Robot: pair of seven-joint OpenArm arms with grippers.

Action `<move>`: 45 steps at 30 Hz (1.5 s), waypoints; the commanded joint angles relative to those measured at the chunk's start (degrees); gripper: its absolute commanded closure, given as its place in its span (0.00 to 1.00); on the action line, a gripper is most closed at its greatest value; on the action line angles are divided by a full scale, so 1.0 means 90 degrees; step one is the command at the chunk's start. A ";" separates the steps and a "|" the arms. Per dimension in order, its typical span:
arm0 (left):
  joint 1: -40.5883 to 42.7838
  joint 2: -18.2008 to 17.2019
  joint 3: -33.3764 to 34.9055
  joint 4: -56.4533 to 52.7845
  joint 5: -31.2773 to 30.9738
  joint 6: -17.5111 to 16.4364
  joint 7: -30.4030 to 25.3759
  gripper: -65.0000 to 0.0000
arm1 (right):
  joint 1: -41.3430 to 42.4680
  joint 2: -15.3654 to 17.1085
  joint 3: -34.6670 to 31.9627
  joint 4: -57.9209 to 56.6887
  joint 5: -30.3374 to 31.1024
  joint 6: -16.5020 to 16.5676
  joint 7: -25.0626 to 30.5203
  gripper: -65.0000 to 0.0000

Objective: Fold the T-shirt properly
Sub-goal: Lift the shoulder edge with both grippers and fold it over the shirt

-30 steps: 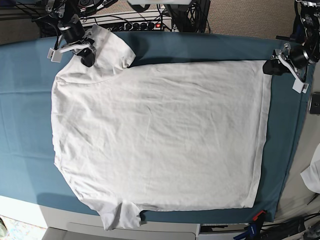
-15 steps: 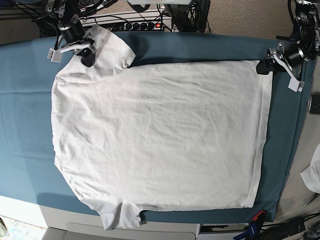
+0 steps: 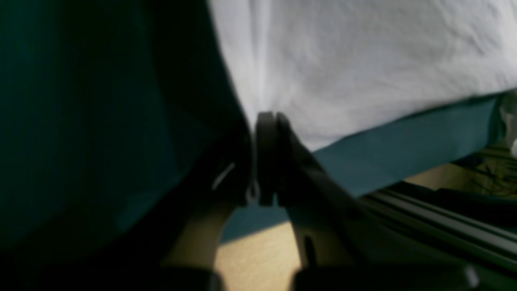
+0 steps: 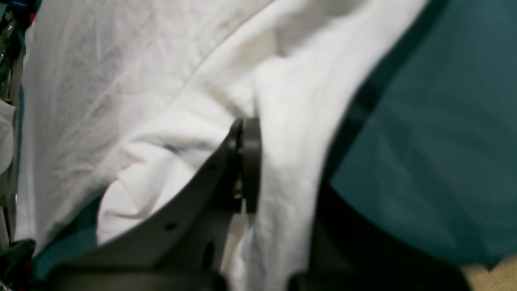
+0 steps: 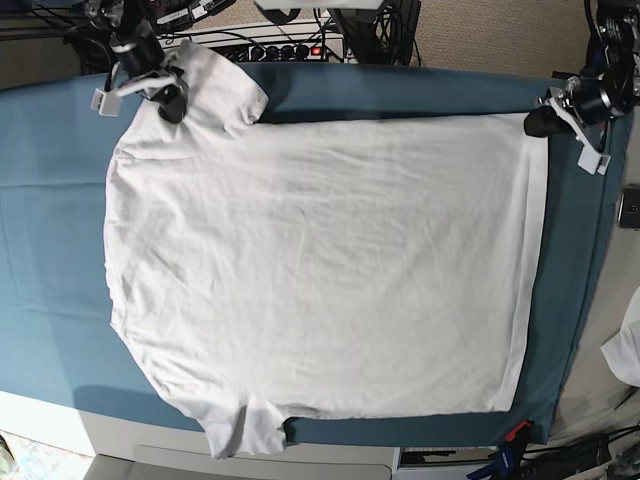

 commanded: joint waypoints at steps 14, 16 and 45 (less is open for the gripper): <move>0.1462 -0.0039 -0.0457 0.1073 -0.0012 0.0017 0.0236 1.00 | -0.1710 0.0206 0.1037 -0.0032 0.0721 0.0175 -0.0831 1.00; 0.1690 0.0061 -0.0726 0.1190 -0.0187 0.0015 0.0274 1.00 | -0.1868 0.0206 0.1195 -0.0032 0.0937 0.0257 -0.0933 1.00; 0.1649 0.0758 -0.1076 0.2147 -0.0457 -0.0318 0.0260 1.00 | -0.0782 0.0209 0.1831 0.1770 0.1015 0.0920 -0.1107 1.00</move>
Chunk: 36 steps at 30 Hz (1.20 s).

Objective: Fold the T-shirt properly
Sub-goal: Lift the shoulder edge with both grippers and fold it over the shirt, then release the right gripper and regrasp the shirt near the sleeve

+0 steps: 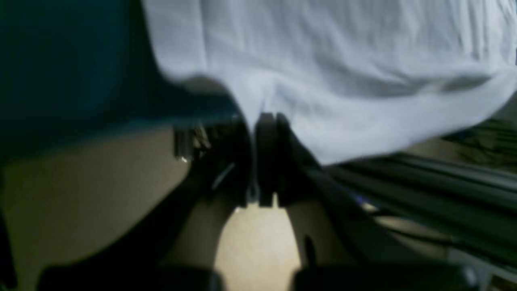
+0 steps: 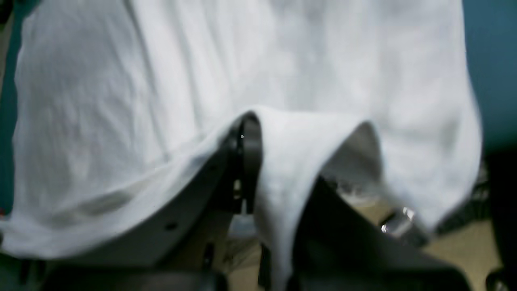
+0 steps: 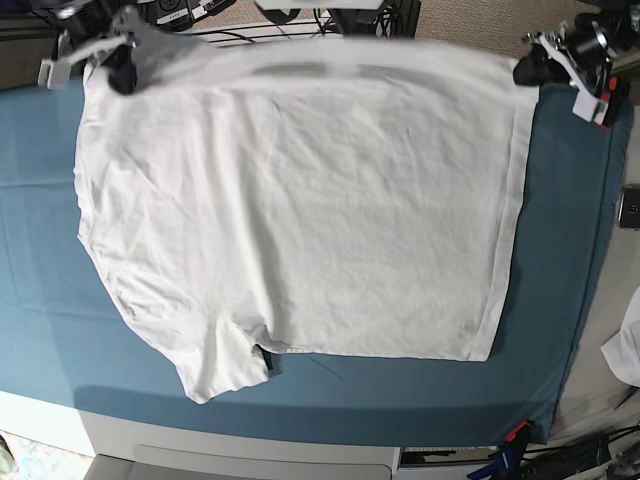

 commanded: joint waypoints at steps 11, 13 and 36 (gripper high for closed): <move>-0.1001 -0.0376 0.1246 -0.0444 0.1224 0.0340 -0.0578 1.00 | 0.1736 0.0199 -0.1613 -0.0432 -0.2227 -0.0430 0.0731 1.00; -0.1183 -0.0391 0.1362 -0.0488 0.1324 0.0345 -0.0580 1.00 | 0.1967 0.0199 -0.1829 -0.0690 -0.2533 -0.0449 0.0860 1.00; -0.1741 -0.0568 0.1367 -0.0495 0.2164 0.0896 -0.1003 1.00 | 0.2684 0.0197 -0.1914 -0.1802 -0.2739 -0.1180 0.1333 1.00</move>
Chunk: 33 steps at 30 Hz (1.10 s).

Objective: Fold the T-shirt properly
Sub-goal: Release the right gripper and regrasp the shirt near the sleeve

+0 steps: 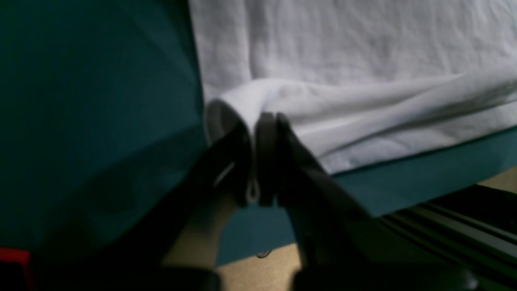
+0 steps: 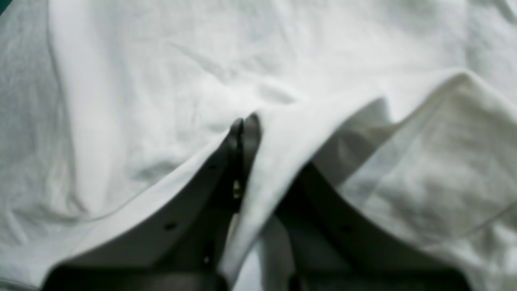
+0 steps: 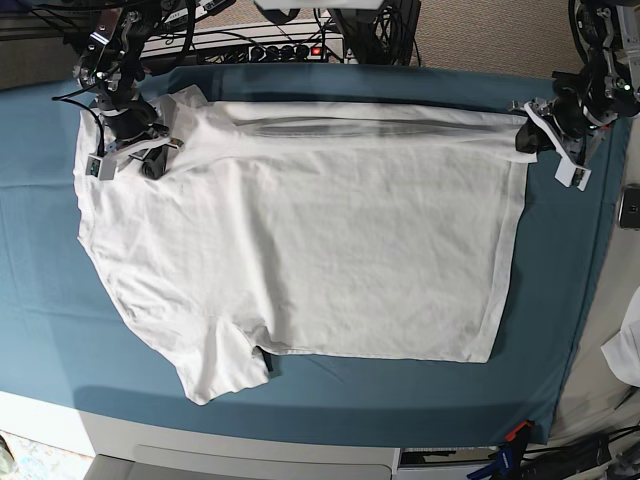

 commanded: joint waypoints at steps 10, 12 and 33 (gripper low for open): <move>-0.0017 -0.0121 -0.0049 0.0087 0.0296 0.0044 -0.0323 0.86 | 0.0138 0.0063 0.0032 0.0095 0.0039 0.0100 0.0231 0.99; -0.0017 -0.0121 -0.0049 0.0090 0.0352 0.0044 -0.0362 0.57 | 0.0138 0.0053 0.0032 0.0095 0.0041 0.0102 0.0236 0.72; 0.0022 -0.0265 -0.0053 0.0296 0.0692 0.0469 -0.0095 0.44 | -0.0673 0.0041 0.3606 0.0612 0.1586 0.0097 -0.0772 0.54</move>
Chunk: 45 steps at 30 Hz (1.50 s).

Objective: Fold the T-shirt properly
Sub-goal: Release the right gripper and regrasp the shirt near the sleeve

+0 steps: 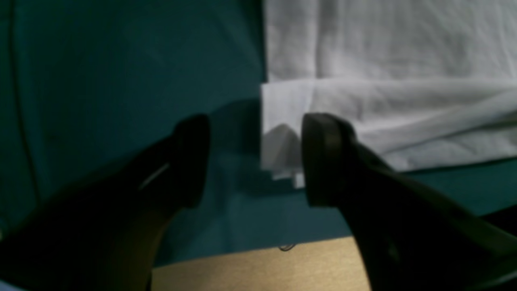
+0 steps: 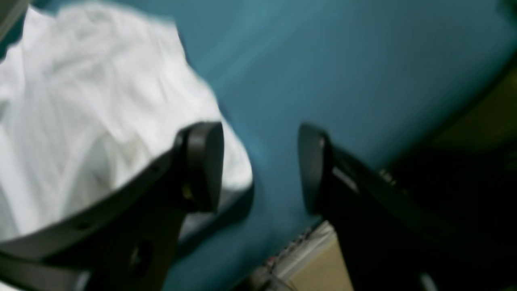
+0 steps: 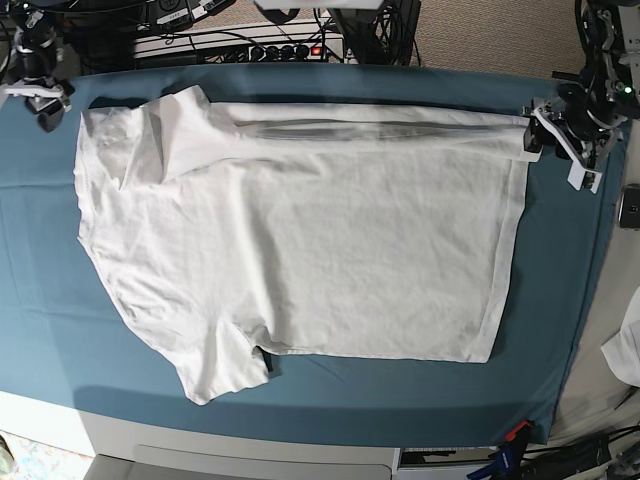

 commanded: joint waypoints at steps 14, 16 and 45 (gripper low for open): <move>-0.0015 -0.0107 -0.0053 0.0107 -0.0053 -0.0151 -0.0015 0.44 | 0.0114 0.0085 -0.0869 -0.1421 0.1343 0.0840 -0.0398 0.58; -0.0012 -0.0107 -0.0053 0.0104 -0.0138 -0.0146 0.0083 0.44 | 0.0117 0.0090 -0.0879 -0.1418 0.1343 0.0903 -0.0391 0.76; -0.0005 -0.0102 -0.0595 -0.1188 -0.2800 -0.1180 0.1044 0.45 | 0.0151 0.0092 -0.0865 -0.1406 0.1370 0.1081 -0.0367 1.00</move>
